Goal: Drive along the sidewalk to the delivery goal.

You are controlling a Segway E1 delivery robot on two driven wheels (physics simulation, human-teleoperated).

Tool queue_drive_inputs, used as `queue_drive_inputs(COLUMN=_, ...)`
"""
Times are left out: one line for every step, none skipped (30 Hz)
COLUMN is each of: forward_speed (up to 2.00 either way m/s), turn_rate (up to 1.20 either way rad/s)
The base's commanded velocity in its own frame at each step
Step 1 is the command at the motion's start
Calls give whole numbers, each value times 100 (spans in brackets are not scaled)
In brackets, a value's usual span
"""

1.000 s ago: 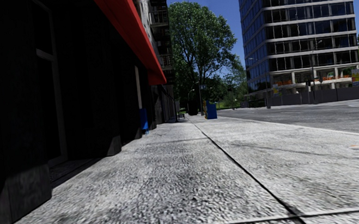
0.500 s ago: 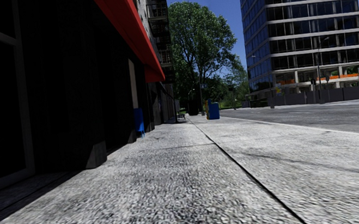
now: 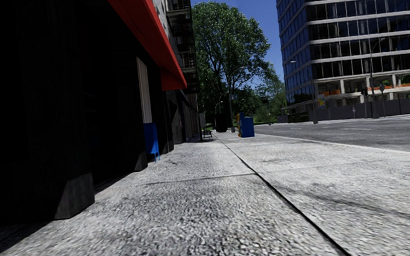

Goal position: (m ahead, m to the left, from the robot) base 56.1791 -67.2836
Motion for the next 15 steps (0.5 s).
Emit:
queue_drive_inputs(forward_speed=200, turn_rate=0)
queue_drive_inputs(forward_speed=200, turn_rate=0)
queue_drive_inputs(forward_speed=200, turn_rate=0)
queue_drive_inputs(forward_speed=200, turn_rate=0)
queue_drive_inputs(forward_speed=200, turn_rate=0)
queue_drive_inputs(forward_speed=200, turn_rate=0)
queue_drive_inputs(forward_speed=200, turn_rate=0)
queue_drive_inputs(forward_speed=200, turn_rate=0)
queue_drive_inputs(forward_speed=200, turn_rate=0)
queue_drive_inputs(forward_speed=200, turn_rate=0)
queue_drive_inputs(forward_speed=200, turn_rate=0)
queue_drive_inputs(forward_speed=200, turn_rate=0)
queue_drive_inputs(forward_speed=200, turn_rate=0)
queue_drive_inputs(forward_speed=200, turn_rate=0)
queue_drive_inputs(forward_speed=200, turn_rate=0)
